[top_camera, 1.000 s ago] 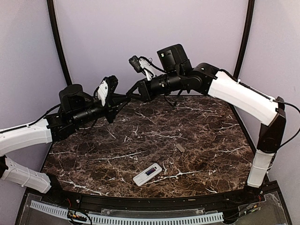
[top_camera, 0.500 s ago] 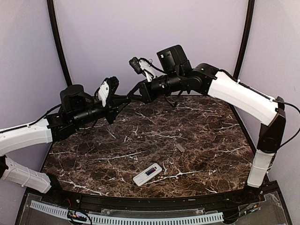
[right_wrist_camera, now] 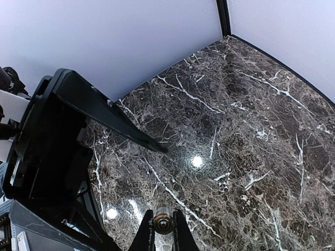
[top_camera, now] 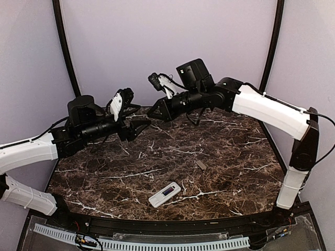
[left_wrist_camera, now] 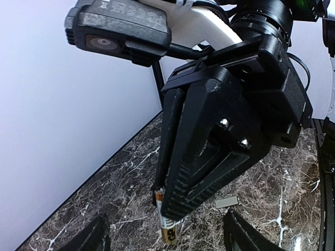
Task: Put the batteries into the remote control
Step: Pass from the left arm to the right, then place the battery in the battery compartment.
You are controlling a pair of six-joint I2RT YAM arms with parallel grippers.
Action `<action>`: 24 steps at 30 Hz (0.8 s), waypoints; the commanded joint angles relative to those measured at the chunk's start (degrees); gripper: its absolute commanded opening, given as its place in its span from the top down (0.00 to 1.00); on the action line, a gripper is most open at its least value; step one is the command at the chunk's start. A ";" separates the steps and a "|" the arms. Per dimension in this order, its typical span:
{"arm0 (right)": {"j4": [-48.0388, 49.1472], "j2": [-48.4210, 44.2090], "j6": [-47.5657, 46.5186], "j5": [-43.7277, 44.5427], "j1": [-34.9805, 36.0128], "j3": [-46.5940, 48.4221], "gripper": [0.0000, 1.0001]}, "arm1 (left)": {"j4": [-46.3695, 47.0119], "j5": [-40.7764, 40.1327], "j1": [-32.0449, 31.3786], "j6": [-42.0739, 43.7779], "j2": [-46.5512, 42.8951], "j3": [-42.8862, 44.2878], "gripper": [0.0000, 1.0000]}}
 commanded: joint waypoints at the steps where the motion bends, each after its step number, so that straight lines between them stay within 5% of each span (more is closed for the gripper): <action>1: 2.87 -4.36 1.19 0.76 -1.45 -2.51 1.00 | -2.19 -1.04 -0.29 -2.23 -3.55 -1.81 0.24; 11: 4.09 -10.97 1.73 -0.84 -9.67 -15.28 1.00 | -3.78 -18.21 3.24 -10.60 -3.46 0.29 0.15; 16: 12.48 -10.19 -5.17 -8.90 -15.38 -20.63 1.00 | -2.82 -11.35 14.32 -18.60 7.63 7.60 0.13; 24: 11.19 -5.18 -9.33 -11.60 -17.77 -18.16 1.00 | 13.61 -4.18 20.28 -18.98 22.64 15.09 0.09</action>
